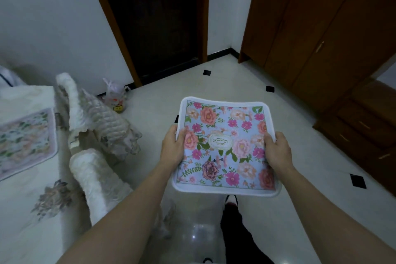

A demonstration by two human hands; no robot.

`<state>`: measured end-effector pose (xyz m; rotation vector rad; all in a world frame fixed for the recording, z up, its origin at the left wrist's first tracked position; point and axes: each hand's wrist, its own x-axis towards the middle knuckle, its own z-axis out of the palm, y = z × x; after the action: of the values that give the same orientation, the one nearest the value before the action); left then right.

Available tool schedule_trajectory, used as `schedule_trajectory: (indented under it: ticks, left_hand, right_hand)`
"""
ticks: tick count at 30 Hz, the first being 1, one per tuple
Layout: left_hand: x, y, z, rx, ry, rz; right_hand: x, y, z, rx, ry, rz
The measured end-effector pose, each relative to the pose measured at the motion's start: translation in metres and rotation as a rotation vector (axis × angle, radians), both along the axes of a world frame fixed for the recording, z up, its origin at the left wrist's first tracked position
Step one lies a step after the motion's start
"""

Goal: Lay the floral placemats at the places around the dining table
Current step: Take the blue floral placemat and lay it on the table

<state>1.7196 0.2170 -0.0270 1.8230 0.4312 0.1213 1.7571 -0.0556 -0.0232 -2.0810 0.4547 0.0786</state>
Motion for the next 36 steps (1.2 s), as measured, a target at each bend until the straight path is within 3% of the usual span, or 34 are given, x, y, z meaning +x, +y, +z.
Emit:
schedule_trajectory:
  ticks: [11, 18, 26, 36]
  left_hand:
    - [0.112, 0.056, 0.01, -0.078, 0.051, 0.372]
    - [0.117, 0.099, 0.023, -0.035, 0.028, 0.681]
    - [0.031, 0.156, 0.039, 0.057, 0.023, 1.065]
    - [-0.124, 0.207, 0.048, 0.018, -0.105, 1.531]
  right_hand:
    - [0.202, 0.091, 0.001, 0.004, -0.004, 0.356]
    - [0.28, 0.188, 0.009, 0.02, -0.003, 0.669]
    - [0.253, 0.335, 0.027, 0.031, -0.025, 1.064]
    - [0.112, 0.519, 0.048, 0.084, -0.108, 1.52]
